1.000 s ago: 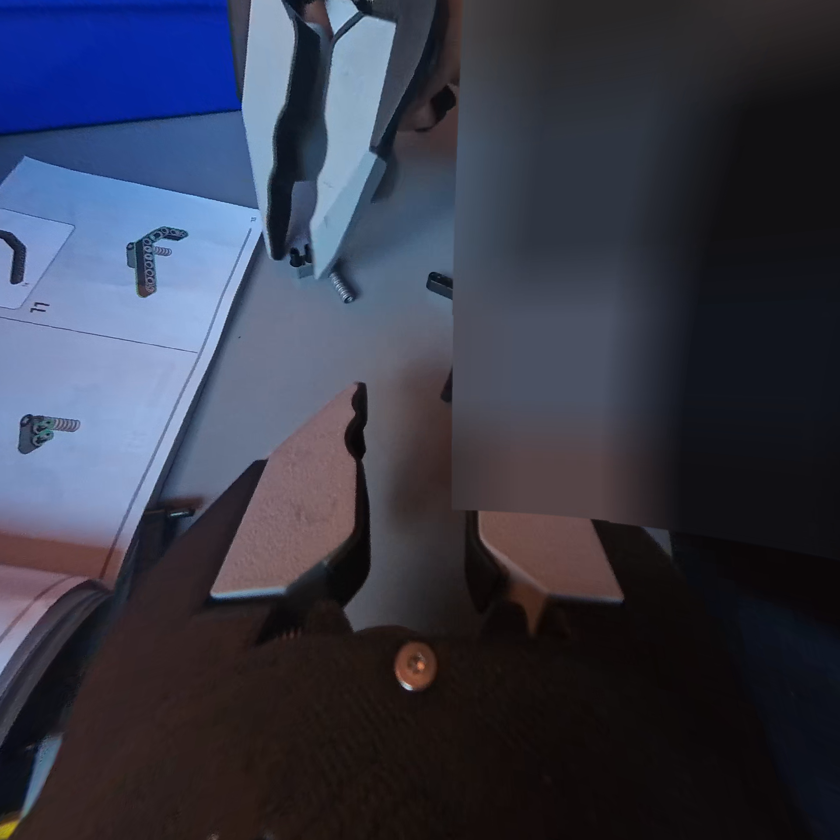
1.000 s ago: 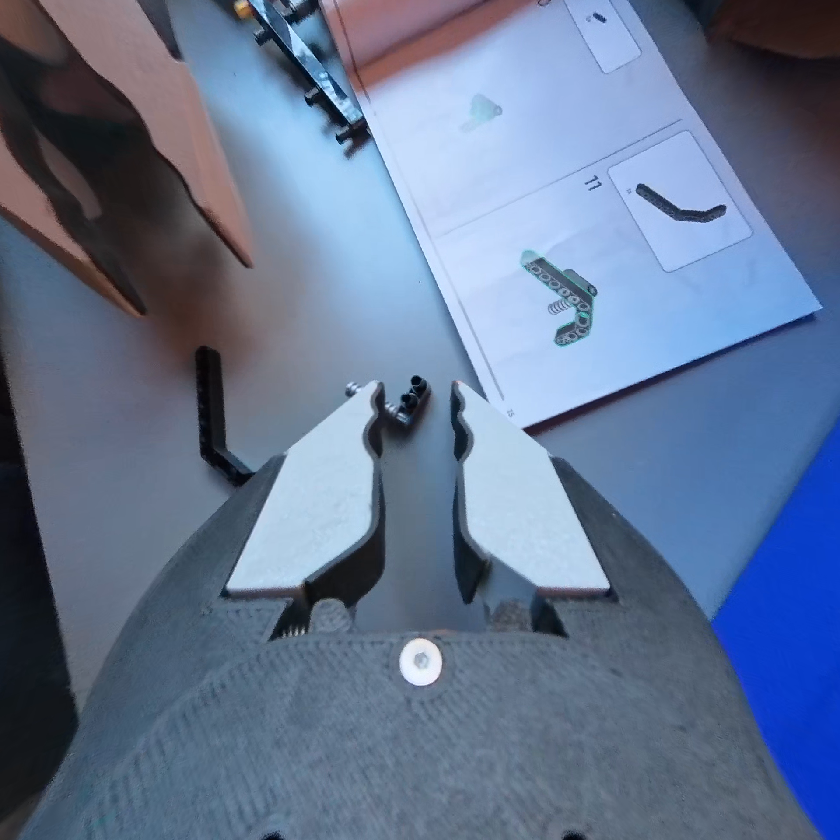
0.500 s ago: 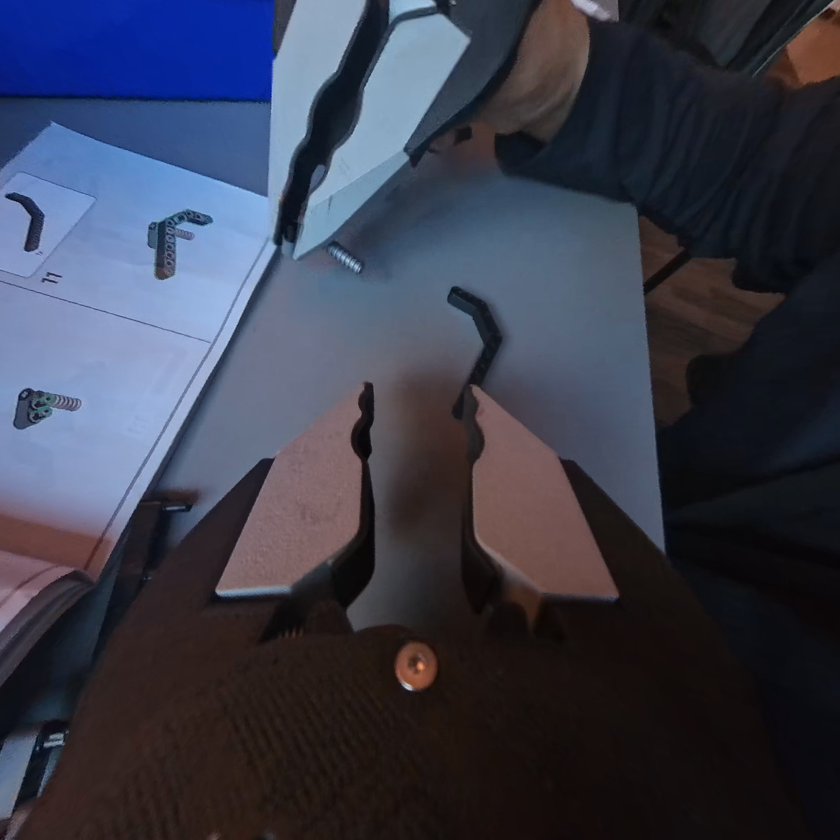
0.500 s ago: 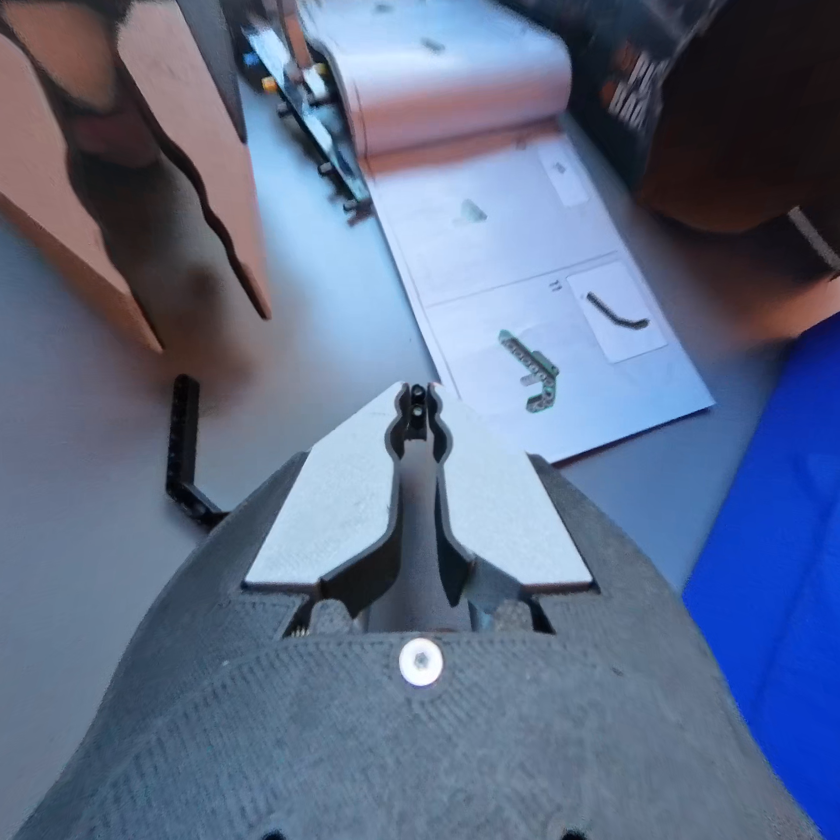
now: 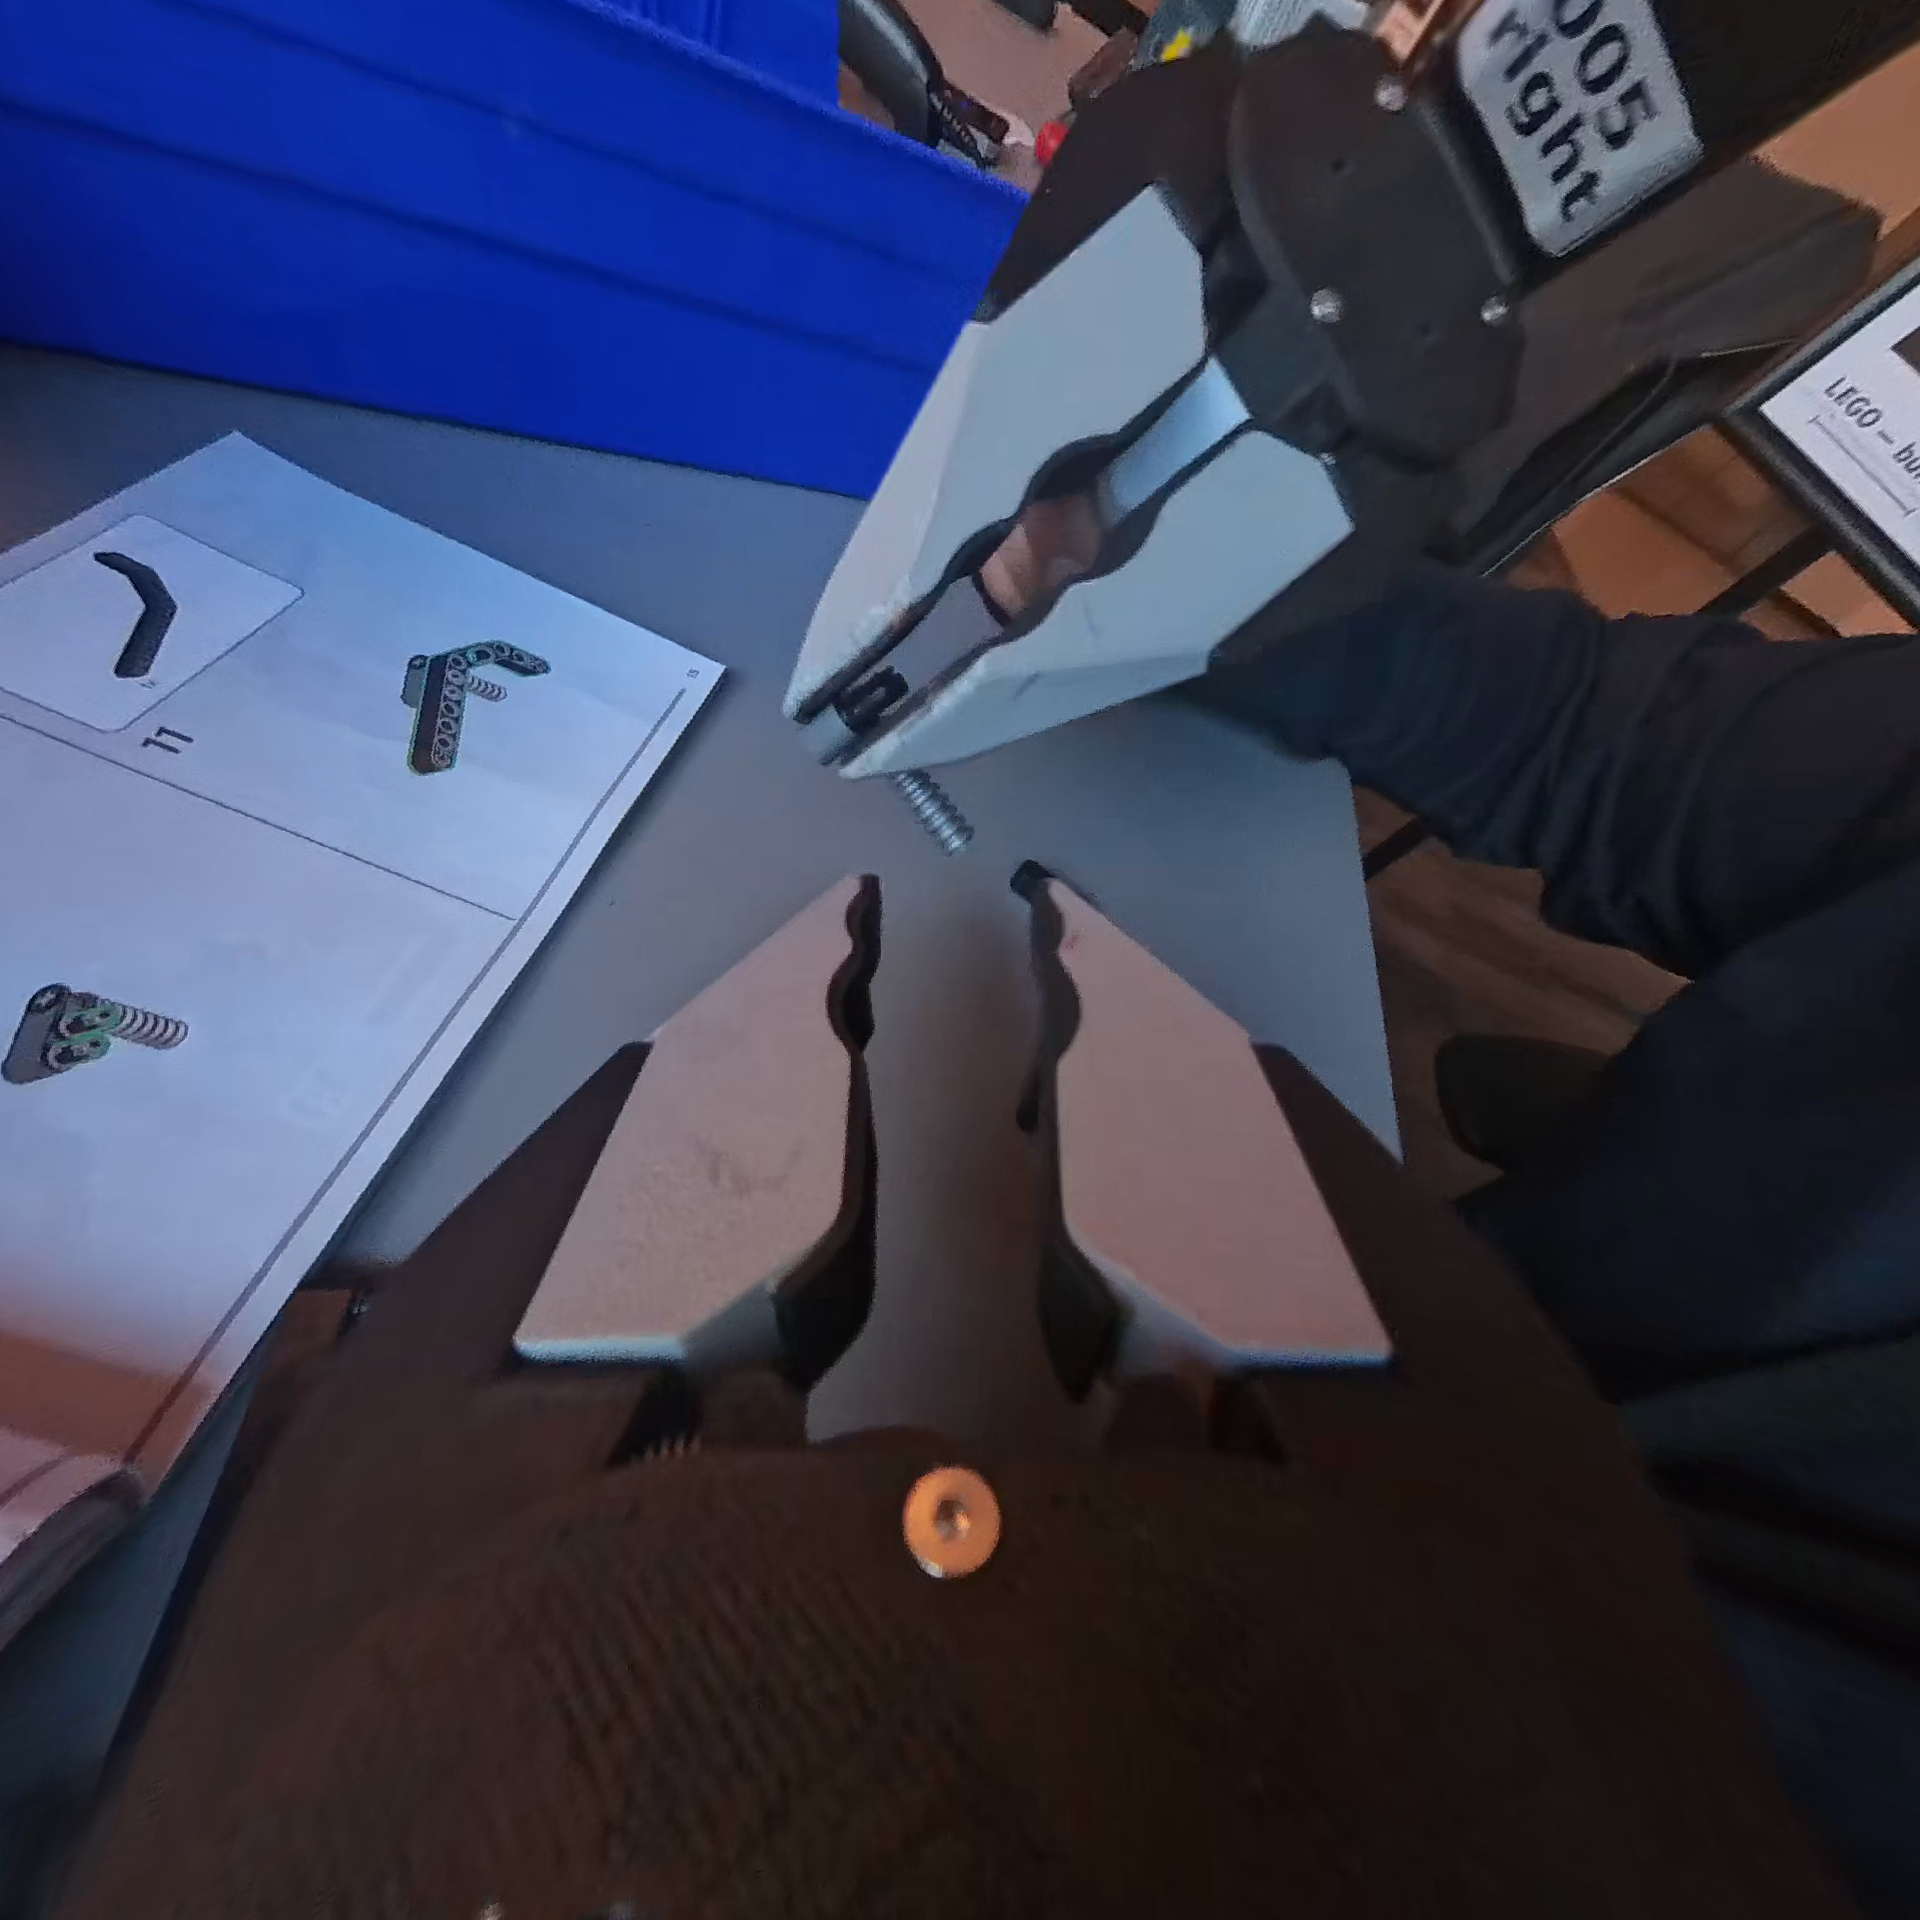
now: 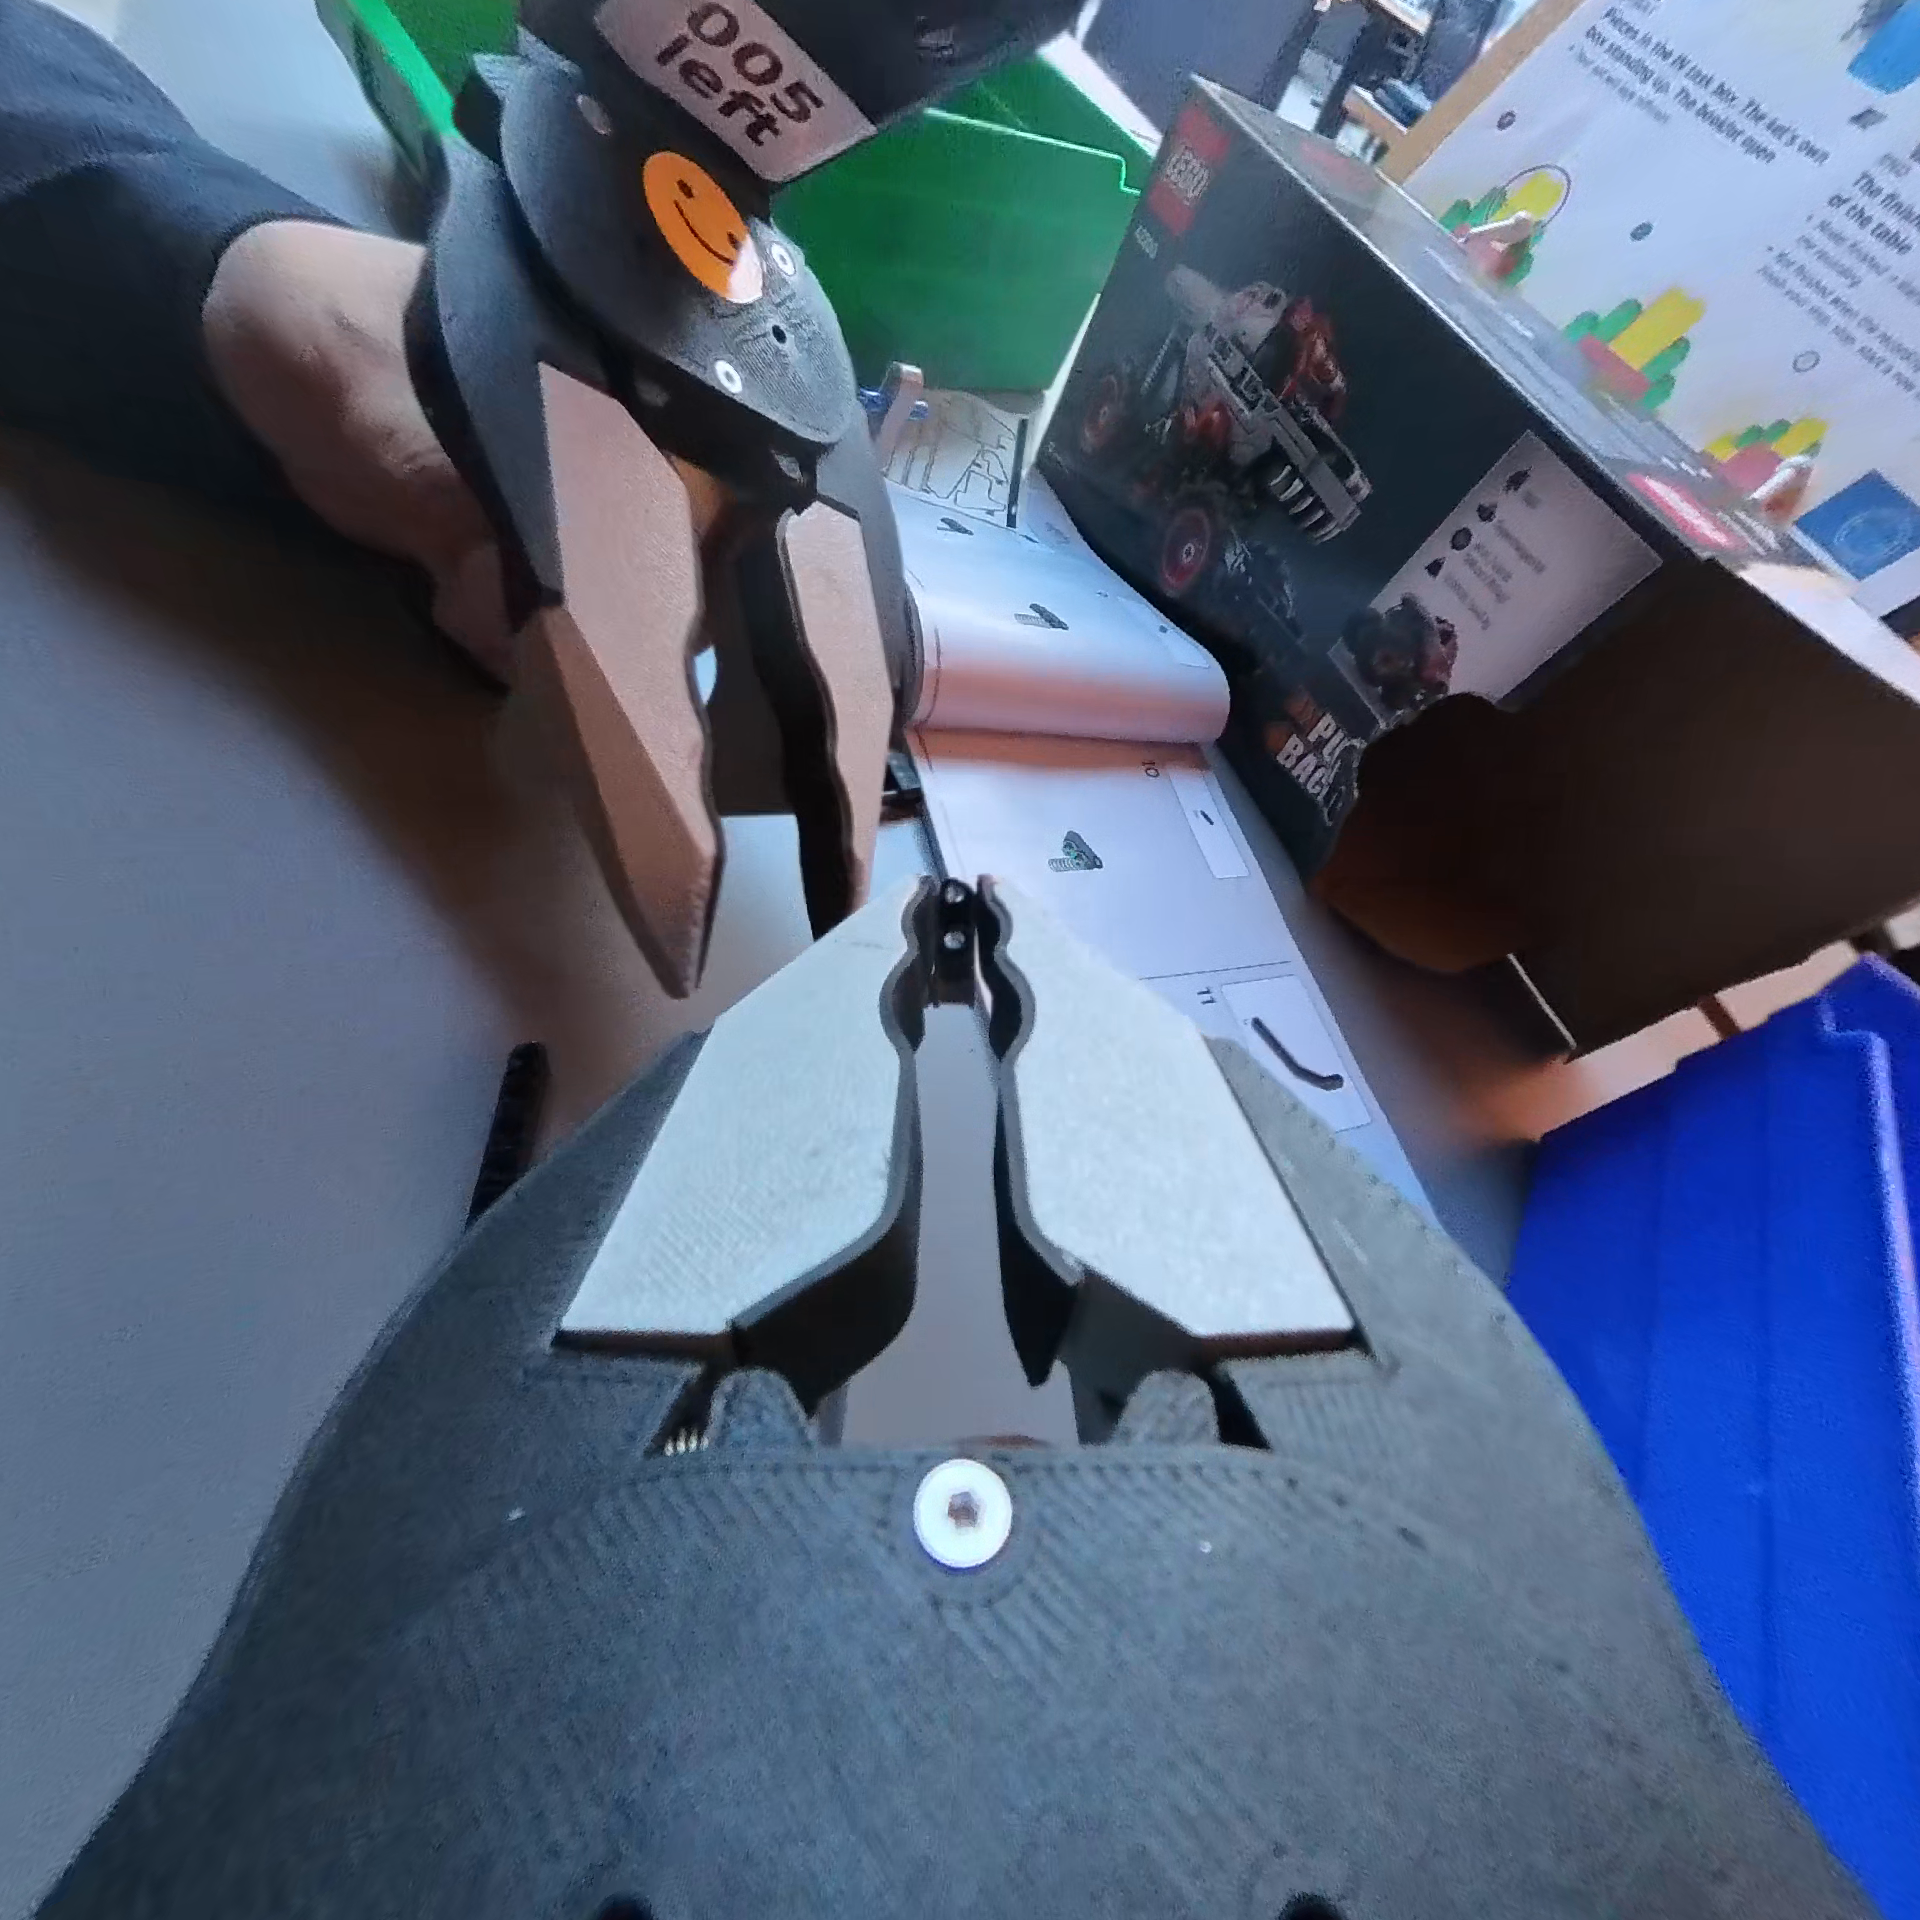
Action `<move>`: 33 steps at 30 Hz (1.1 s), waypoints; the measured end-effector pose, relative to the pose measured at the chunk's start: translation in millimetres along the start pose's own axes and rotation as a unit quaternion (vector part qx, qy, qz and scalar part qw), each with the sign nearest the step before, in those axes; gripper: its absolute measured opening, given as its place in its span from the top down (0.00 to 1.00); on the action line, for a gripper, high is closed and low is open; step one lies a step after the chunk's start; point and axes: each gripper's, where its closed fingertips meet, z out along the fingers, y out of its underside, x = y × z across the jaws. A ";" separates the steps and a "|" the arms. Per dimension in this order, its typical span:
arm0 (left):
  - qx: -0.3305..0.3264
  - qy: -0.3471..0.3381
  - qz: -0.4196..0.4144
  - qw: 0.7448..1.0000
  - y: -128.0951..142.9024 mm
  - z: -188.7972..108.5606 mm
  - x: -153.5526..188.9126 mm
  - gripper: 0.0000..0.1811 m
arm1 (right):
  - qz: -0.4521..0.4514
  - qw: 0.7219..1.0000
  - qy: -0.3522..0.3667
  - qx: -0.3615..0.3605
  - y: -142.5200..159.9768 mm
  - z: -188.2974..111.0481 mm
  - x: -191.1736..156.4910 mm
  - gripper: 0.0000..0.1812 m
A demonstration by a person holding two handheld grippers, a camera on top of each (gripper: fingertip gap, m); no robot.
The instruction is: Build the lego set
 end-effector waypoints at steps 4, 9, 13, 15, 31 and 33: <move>-0.012 -0.026 0.021 0.999 3.6 4.9 -6.3 0.90 | 0.008 1.000 -0.006 0.013 -8.7 -0.4 -5.8 0.97; 0.025 0.036 0.004 0.999 -9.7 2.2 12.8 0.83 | -0.011 1.000 0.024 0.003 -6.8 -0.8 -1.5 0.97; 0.044 0.061 -0.036 0.996 -18.3 1.6 18.8 0.90 | -0.036 0.999 0.035 0.005 -9.7 -2.7 -3.0 0.97; 0.044 0.060 -0.038 0.996 -17.6 0.5 16.8 0.95 | -0.045 0.998 0.036 0.008 -12.0 -4.2 -4.6 0.97; 0.034 0.064 0.043 0.996 -11.9 3.4 30.1 0.96 | -0.011 0.995 -0.069 0.070 -27.1 -26.3 -23.3 0.92; 0.036 0.060 0.048 0.996 -12.4 2.7 29.6 0.96 | 0.024 0.994 -0.080 0.073 -26.6 -30.2 -17.4 0.92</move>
